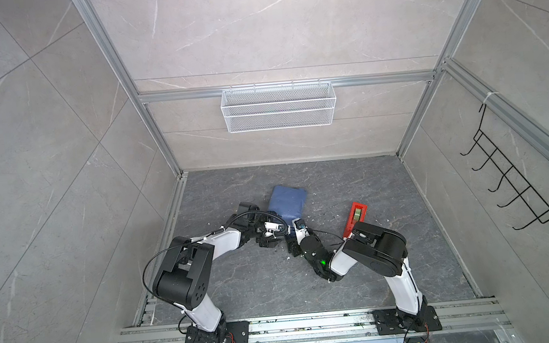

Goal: Wrap a gift box in wrapping paper
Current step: Fifth fold the wrapping paper around the gift box.

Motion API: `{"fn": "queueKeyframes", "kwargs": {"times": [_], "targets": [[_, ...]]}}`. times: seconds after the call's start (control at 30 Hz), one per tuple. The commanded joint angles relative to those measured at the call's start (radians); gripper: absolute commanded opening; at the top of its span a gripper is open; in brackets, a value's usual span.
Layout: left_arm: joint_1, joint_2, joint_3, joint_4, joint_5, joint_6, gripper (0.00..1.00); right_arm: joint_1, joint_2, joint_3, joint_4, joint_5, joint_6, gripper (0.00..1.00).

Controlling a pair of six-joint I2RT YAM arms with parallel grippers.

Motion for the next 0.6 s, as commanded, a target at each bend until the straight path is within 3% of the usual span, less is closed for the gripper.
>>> {"fn": "queueKeyframes", "kwargs": {"times": [0.0,0.2,0.43,0.57], "targets": [[0.047,-0.024,-0.005,-0.121,0.010,0.034,1.00,-0.006,0.014,0.014,0.009,-0.004,0.015,0.73],[0.125,-0.003,0.046,-0.142,0.025,0.098,1.00,-0.007,0.018,0.015,0.015,-0.012,0.015,0.72],[0.130,0.031,0.095,-0.145,0.059,0.100,0.99,-0.009,0.016,0.034,0.007,-0.027,0.012,0.71],[0.130,0.068,0.108,-0.143,0.068,0.094,0.94,-0.011,-0.005,0.040,-0.022,-0.031,0.006,0.72]]}}
